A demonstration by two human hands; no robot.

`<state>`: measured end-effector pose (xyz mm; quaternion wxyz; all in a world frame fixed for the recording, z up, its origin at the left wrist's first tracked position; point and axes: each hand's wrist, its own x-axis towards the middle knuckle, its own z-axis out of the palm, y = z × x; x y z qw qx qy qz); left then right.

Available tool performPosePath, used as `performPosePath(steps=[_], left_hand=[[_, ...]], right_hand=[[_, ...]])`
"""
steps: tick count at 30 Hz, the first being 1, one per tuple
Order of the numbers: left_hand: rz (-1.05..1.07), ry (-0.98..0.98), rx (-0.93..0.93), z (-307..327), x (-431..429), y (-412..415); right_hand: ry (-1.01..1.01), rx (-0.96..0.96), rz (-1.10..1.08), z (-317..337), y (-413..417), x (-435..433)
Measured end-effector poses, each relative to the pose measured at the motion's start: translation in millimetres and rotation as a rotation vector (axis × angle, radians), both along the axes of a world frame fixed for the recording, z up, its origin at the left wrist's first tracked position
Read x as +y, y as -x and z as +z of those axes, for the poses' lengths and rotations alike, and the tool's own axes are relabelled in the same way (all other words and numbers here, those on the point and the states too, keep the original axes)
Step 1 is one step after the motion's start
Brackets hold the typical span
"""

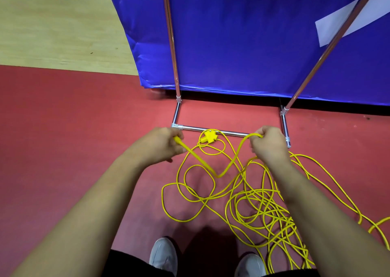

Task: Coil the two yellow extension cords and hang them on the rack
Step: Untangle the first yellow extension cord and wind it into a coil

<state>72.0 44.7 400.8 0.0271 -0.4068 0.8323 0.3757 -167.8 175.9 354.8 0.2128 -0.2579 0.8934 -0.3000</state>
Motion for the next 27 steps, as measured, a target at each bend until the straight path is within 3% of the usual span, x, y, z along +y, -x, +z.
performPosePath(steps=[2, 3, 6, 9, 14, 16, 19, 23, 25, 27], left_hand=[[-0.042, 0.143, -0.022, 7, 1, 1], [-0.046, 0.226, -0.012, 10, 0, 2], [0.027, 0.322, 0.082, 15, 2, 7], [0.052, 0.332, 0.021, 14, 4, 12], [-0.087, 0.461, -0.17, 5, 7, 9], [-0.096, 0.193, 0.024, 6, 11, 14], [0.125, -0.371, 0.35, 11, 19, 23], [0.411, -0.901, 0.753, 26, 19, 24], [0.52, -1.03, 0.907, 29, 13, 19], [0.501, -0.952, 0.838, 27, 10, 13]], right_hand=[[-0.054, 0.127, 0.133, 3, -1, 0], [0.011, 0.094, 0.214, 8, -4, 0], [0.299, -0.388, 0.475, 27, -27, -4], [0.259, -0.542, 0.725, 27, -42, -3], [0.35, -0.439, 0.559, 19, -31, -5], [0.43, -0.438, 0.504, 21, -27, -6], [0.451, -0.453, 0.469, 19, -23, -5], [0.205, -0.327, 0.518, 6, -8, 5], [0.118, -0.282, 0.508, -3, 2, 13], [0.192, -0.316, 0.425, -5, 9, 19]])
